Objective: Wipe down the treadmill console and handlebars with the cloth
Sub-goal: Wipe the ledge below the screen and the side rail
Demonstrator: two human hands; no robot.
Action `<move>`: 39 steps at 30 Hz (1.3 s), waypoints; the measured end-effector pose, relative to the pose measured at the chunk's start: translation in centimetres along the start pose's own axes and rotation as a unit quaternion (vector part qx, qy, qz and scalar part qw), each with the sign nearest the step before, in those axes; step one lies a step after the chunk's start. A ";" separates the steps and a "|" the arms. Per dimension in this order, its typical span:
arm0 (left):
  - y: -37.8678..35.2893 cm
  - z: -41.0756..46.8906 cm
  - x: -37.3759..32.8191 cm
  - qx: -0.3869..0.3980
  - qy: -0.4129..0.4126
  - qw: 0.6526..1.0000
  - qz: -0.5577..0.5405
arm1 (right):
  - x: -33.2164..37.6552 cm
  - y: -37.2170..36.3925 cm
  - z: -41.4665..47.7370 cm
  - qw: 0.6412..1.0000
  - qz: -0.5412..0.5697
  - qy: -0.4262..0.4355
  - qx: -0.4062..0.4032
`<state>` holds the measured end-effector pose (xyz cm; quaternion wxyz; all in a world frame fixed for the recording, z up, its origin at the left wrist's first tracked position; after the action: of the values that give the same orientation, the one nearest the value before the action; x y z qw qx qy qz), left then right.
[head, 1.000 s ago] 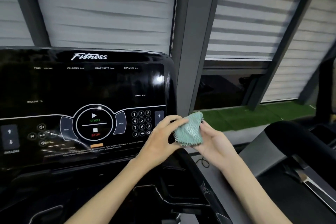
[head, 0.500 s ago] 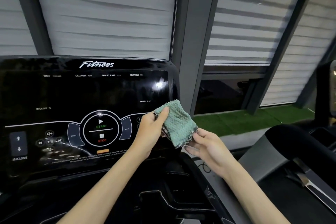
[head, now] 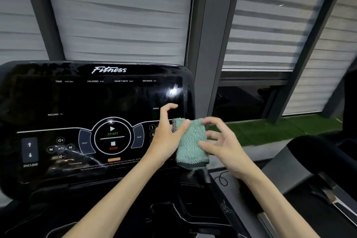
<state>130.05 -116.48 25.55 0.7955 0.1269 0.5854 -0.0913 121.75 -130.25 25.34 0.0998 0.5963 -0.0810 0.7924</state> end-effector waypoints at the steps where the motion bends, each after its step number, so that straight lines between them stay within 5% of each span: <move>1: -0.2 0.0 0.2 0.028 -0.005 1.000 -0.003 | -0.1 0.3 0.1 1.000 -0.007 0.003 -0.013; 4: -1.2 0.1 0.8 0.108 -0.048 0.986 0.120 | -1.0 1.5 0.7 0.999 -0.046 0.000 -0.028; 13: -4.2 0.7 3.8 0.095 -0.127 0.933 0.322 | -3.9 5.1 2.0 0.972 -0.226 0.030 -0.054; 18: -6.4 1.4 4.9 0.135 -0.112 0.951 0.254 | -7.8 5.7 1.9 0.992 0.070 -0.106 -0.005; 21: -7.1 2.3 5.8 0.118 -0.116 0.958 0.236 | -9.4 5.7 1.7 0.985 0.131 -0.113 -0.008; 23: -7.5 2.6 6.2 0.110 -0.174 0.936 0.286 | -10.3 6.8 1.8 0.978 0.163 -0.128 -0.031; 26: -7.7 2.6 5.9 0.062 -0.340 0.846 0.407 | -12.7 10.5 2.4 0.959 0.178 -0.190 -0.112; 29: -8.1 2.9 7.7 0.071 -0.391 0.729 0.557 | -17.2 14.0 3.4 0.956 0.035 -0.241 -0.166; 31: -8.1 3.1 9.5 0.092 -0.379 0.686 0.615 | -20.4 15.0 4.5 0.946 -0.109 -0.256 -0.167; 35: -7.8 3.3 11.4 0.080 -0.383 0.639 0.662 | -25.0 14.1 7.0 0.896 -0.385 -0.202 -0.094; 39: -8.3 3.3 11.3 0.071 -0.391 0.623 0.673 | -28.3 11.0 8.1 0.844 -0.523 -0.113 0.043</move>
<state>133.96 -125.33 14.92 0.7774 0.4939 -0.0381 0.3877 134.12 -144.62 0.24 0.4638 0.6395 0.2658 0.5526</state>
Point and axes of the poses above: each hand's wrist, its own z-axis towards the middle knuckle, its own y-axis out of the back of the hand, x = y × z, the point moved 6 cm from there along z, towards the middle knuckle, and after that the axes turned 8 degrees about -x, right-handed, at the moved point
